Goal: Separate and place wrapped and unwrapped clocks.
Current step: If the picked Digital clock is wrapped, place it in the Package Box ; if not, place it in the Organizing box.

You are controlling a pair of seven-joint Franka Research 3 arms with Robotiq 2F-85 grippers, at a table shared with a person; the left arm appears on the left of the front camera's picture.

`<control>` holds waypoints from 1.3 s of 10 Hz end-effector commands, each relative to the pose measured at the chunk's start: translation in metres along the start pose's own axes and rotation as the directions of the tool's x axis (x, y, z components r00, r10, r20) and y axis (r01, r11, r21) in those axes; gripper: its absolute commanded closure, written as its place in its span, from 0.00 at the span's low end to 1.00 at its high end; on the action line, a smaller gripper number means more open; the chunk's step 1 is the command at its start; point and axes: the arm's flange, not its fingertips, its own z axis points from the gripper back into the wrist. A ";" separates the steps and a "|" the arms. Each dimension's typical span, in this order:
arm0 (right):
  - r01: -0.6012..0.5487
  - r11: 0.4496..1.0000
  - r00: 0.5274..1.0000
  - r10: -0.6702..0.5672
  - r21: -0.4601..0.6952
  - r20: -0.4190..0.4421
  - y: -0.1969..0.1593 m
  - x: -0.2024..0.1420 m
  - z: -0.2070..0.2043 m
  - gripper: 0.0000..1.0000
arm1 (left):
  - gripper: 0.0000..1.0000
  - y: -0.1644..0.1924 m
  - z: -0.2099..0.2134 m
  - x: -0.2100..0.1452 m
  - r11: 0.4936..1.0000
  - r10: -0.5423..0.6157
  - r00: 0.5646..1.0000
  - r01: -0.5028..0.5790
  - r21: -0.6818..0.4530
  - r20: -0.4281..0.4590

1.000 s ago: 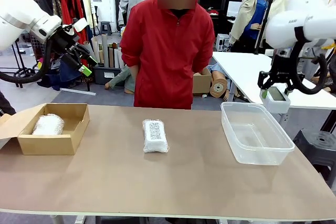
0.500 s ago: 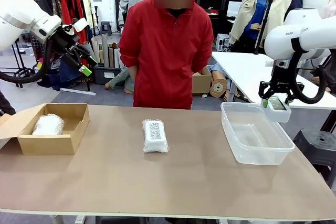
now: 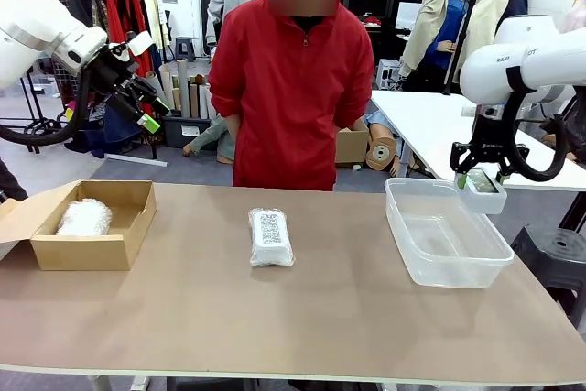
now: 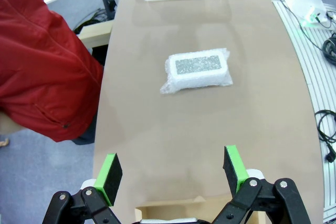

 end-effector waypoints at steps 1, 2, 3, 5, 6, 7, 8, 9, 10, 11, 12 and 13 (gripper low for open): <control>-0.068 0.997 0.998 0.068 0.024 0.017 -0.001 0.005 -0.012 1.00 | 0.00 -0.001 0.001 0.000 1.000 0.001 1.000 -0.001 0.002 0.000; -0.087 0.996 0.996 0.088 0.023 -0.004 0.000 0.011 -0.020 1.00 | 0.00 -0.001 0.001 0.000 1.000 0.001 1.000 -0.001 0.002 0.000; -0.097 0.995 0.995 0.097 0.018 -0.007 0.006 0.013 -0.031 1.00 | 0.00 -0.001 0.001 0.000 1.000 0.001 1.000 -0.001 0.002 0.000; -0.120 0.992 0.993 0.120 0.026 -0.017 0.016 0.014 -0.040 1.00 | 0.00 -0.001 0.001 0.000 1.000 0.001 1.000 -0.001 0.002 0.000; -0.108 0.993 0.994 0.108 0.042 0.001 0.019 0.014 -0.045 1.00 | 0.00 -0.001 0.001 0.000 1.000 0.001 1.000 -0.001 0.002 0.000; -0.106 0.991 0.994 0.105 0.076 0.014 0.022 0.017 -0.051 1.00 | 0.00 -0.001 0.001 0.000 1.000 0.001 1.000 -0.001 0.002 0.000; -0.098 0.990 0.995 0.098 0.105 0.010 0.028 0.017 -0.059 1.00 | 0.00 -0.001 0.001 0.000 1.000 0.001 1.000 -0.001 0.002 0.000; -0.104 0.988 0.995 0.104 0.117 0.005 0.033 0.017 -0.066 1.00 | 0.00 -0.001 0.001 0.000 1.000 0.001 1.000 -0.001 0.002 0.000; -0.090 0.988 0.996 0.091 0.126 -0.001 0.039 0.017 -0.077 1.00 | 0.00 -0.001 0.001 0.000 1.000 0.001 1.000 -0.001 0.002 0.000; -0.083 0.986 0.996 0.085 0.143 -0.010 0.043 0.018 -0.091 1.00 | 0.00 -0.001 0.001 0.000 1.000 0.001 1.000 -0.001 0.002 0.000; -0.078 0.987 0.996 0.082 0.141 -0.026 0.044 0.019 -0.100 1.00 | 0.00 -0.001 0.001 0.000 1.000 0.001 1.000 -0.001 0.002 0.000; -0.071 0.988 0.997 0.076 0.135 -0.031 0.045 0.019 -0.110 1.00 | 0.00 -0.001 0.001 0.000 1.000 0.001 1.000 -0.001 0.002 0.000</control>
